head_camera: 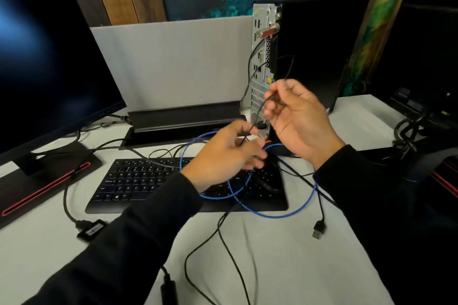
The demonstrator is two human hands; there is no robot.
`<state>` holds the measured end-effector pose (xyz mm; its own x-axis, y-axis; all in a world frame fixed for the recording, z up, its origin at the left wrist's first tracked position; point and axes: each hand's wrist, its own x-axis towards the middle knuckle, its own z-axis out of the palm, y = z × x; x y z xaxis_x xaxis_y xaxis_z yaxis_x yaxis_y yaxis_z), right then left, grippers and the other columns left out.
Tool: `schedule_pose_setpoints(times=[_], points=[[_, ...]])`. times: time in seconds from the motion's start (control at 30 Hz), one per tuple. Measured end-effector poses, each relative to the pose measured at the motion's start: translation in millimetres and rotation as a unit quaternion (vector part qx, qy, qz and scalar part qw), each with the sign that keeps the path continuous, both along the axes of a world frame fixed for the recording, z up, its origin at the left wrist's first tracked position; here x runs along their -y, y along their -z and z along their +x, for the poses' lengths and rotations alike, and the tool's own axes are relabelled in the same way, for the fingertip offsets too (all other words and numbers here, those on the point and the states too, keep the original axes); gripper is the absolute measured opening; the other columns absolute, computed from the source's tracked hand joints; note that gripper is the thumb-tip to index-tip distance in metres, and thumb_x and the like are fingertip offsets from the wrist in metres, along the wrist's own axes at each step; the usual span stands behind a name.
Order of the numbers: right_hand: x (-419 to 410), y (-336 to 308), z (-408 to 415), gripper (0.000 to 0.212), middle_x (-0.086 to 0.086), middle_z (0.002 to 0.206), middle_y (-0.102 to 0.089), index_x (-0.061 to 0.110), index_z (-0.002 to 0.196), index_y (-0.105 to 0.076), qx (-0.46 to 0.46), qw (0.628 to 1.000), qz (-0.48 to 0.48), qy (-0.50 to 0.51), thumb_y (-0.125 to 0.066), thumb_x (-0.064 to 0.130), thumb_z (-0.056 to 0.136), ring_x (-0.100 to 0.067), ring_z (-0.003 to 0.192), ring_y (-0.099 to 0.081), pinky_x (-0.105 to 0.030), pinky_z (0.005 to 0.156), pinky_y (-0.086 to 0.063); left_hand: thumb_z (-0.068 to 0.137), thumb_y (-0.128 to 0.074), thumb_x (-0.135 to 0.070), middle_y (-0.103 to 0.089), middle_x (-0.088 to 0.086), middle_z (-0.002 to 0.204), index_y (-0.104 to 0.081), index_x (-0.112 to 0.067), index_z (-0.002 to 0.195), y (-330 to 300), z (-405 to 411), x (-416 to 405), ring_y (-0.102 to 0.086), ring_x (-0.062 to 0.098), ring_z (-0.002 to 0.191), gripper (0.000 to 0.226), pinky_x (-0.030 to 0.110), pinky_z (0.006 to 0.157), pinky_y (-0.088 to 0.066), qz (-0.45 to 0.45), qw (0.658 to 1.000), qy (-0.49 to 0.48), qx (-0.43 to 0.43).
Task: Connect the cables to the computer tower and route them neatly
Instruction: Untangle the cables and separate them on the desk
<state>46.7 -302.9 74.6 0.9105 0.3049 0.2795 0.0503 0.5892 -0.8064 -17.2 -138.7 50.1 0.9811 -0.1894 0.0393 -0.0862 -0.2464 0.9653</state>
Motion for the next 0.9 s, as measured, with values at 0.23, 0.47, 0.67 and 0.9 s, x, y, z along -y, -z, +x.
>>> schedule_pose_setpoints(times=[0.23, 0.47, 0.67, 0.9], points=[[27, 3, 22, 0.016, -0.006, 0.086, -0.062, 0.009, 0.101, -0.062, -0.051, 0.989, 0.111, 0.088, -0.048, 0.016, 0.108, -0.014, 0.075, -0.062, -0.027, 0.077, -0.055, 0.102, -0.058, -0.035, -0.058, 0.001, 0.063, -0.073, -0.02, 0.087, 7, -8, -48, -0.052, 0.018, 0.061, 0.026, 0.03, 0.06, -0.042, 0.188, 0.97, -0.103, 0.118], [28, 14, 26, 0.025, -0.015, 0.113, -0.065, 0.014, 0.132, -0.055, -0.105, 0.987, 0.073, 0.099, -0.049, 0.015, 0.107, -0.026, 0.102, -0.075, -0.036, 0.09, -0.059, 0.108, -0.045, -0.033, -0.03, -0.001, 0.065, -0.063, -0.016, 0.083, 15, -14, -83, -0.037, 0.013, 0.056, 0.036, 0.034, 0.064, -0.052, -0.119, 0.986, -0.109, -0.041], [-24, 20, -32, 0.042, -0.018, 0.126, -0.064, 0.019, 0.128, -0.058, 0.017, 0.951, -0.296, -0.088, -0.061, 0.041, 0.092, -0.031, 0.108, -0.073, -0.044, 0.101, -0.056, 0.109, -0.04, -0.038, -0.029, -0.004, 0.061, -0.051, -0.018, 0.08, -13, -3, -56, -0.023, 0.009, 0.05, 0.037, 0.018, 0.04, -0.03, -0.406, 0.893, -0.175, -0.08], [-54, 11, -84, 0.033, -0.015, 0.106, -0.075, 0.012, 0.117, -0.06, 0.069, 0.907, -0.333, -0.249, -0.069, 0.03, 0.091, -0.035, 0.105, -0.073, -0.05, 0.105, -0.052, 0.109, -0.028, -0.027, -0.021, -0.007, 0.053, -0.037, -0.022, 0.081, -59, 28, -41, -0.02, 0.01, 0.044, 0.029, 0.023, 0.043, -0.022, -0.356, 0.869, -0.339, 0.051]])
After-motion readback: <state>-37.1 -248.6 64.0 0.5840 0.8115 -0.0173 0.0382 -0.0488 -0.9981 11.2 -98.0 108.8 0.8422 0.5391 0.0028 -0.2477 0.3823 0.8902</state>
